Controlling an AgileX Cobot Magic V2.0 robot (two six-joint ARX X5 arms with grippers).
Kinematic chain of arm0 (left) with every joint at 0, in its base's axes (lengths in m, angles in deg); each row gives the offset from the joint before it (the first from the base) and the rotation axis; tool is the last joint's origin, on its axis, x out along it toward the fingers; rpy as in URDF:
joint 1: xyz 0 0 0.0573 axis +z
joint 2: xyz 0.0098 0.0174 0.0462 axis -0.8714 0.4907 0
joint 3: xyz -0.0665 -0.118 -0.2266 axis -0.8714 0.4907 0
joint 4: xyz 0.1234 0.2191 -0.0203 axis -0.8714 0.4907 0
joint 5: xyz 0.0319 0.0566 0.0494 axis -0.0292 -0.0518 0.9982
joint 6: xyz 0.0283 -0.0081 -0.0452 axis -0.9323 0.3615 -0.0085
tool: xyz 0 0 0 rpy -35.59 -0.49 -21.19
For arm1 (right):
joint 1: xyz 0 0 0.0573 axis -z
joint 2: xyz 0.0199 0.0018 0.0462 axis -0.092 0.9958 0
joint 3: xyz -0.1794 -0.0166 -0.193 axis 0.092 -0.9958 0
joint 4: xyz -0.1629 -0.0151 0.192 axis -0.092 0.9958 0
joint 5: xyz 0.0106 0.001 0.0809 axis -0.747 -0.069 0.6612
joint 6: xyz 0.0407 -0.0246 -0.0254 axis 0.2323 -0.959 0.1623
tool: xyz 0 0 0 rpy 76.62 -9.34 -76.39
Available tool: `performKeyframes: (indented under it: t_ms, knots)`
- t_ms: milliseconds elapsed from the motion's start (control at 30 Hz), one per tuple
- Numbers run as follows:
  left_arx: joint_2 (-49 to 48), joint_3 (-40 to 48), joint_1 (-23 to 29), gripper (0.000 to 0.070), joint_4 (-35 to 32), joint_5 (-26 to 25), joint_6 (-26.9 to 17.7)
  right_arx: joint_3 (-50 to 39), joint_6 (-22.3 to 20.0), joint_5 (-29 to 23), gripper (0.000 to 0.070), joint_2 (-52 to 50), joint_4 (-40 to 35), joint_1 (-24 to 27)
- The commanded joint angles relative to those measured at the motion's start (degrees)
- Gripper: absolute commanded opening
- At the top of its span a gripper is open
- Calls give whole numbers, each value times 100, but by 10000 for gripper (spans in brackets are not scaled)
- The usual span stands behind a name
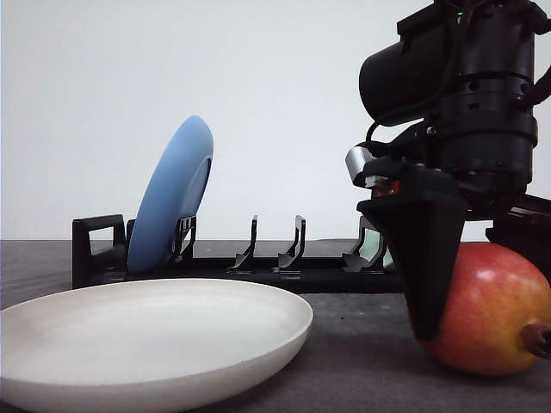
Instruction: Place pomegranate in white plate
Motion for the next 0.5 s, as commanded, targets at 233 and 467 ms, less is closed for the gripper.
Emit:
performKeyframes:
  t_ms: [233,467]
  knots:
    - [0,-107,-79,556,-75,78,-2,1588,22,283,461,404,731,-353]
    - [-1,-110,-79,556,-69,83,4,3157,24,302,461,1392,864,-1086]
